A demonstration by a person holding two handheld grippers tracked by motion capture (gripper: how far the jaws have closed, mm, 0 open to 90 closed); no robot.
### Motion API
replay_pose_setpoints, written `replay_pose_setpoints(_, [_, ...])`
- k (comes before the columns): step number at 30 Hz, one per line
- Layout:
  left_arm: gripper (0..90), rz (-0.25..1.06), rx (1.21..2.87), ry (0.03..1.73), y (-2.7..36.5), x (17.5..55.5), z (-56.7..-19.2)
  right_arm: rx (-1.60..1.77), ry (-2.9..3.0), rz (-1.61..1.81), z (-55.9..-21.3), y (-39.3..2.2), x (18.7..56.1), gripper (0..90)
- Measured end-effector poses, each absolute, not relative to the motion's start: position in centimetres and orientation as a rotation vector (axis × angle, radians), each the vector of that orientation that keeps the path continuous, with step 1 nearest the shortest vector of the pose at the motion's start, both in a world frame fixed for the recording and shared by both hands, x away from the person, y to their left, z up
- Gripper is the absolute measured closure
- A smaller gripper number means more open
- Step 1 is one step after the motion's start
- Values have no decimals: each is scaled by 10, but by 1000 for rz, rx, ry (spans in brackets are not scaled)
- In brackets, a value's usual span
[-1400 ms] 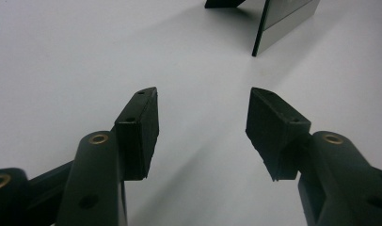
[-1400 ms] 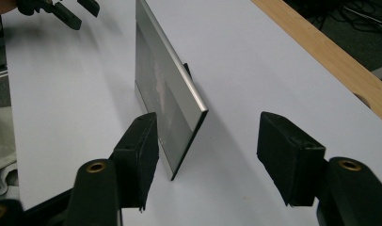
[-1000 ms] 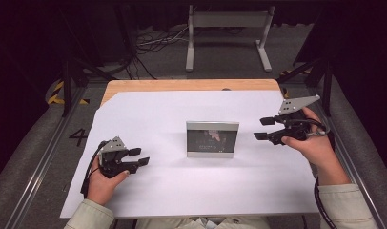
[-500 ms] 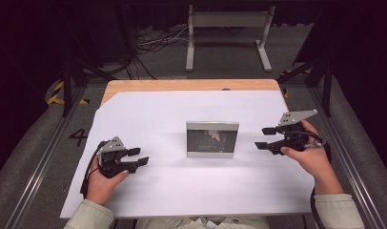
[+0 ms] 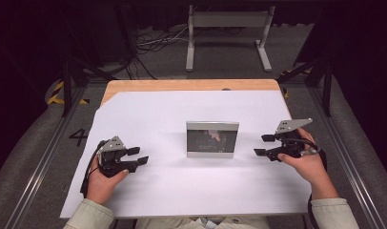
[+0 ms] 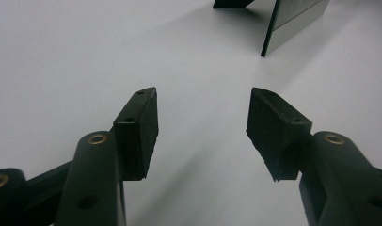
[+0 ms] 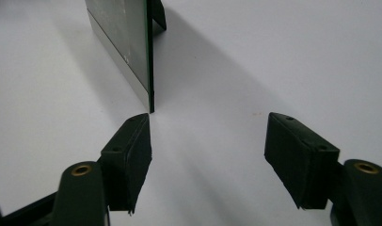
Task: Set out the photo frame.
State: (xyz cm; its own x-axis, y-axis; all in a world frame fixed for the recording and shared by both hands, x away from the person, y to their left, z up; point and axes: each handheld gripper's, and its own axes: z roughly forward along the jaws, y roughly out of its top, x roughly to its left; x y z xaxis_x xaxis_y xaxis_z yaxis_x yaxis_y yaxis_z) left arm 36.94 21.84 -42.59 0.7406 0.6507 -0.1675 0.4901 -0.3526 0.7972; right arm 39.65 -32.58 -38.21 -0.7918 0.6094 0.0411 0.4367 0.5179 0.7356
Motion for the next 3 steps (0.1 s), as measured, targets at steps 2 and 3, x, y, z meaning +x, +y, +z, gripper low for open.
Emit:
replay_pose_setpoints(2, [437, 222, 2020, 868, 219, 370, -426, 890, 2530, 1143, -383, -326, 396, 326])
replay_pose_setpoints(3, [427, 222, 2020, 868, 219, 370, -426, 890, 2530, 1143, -383, -326, 396, 326])
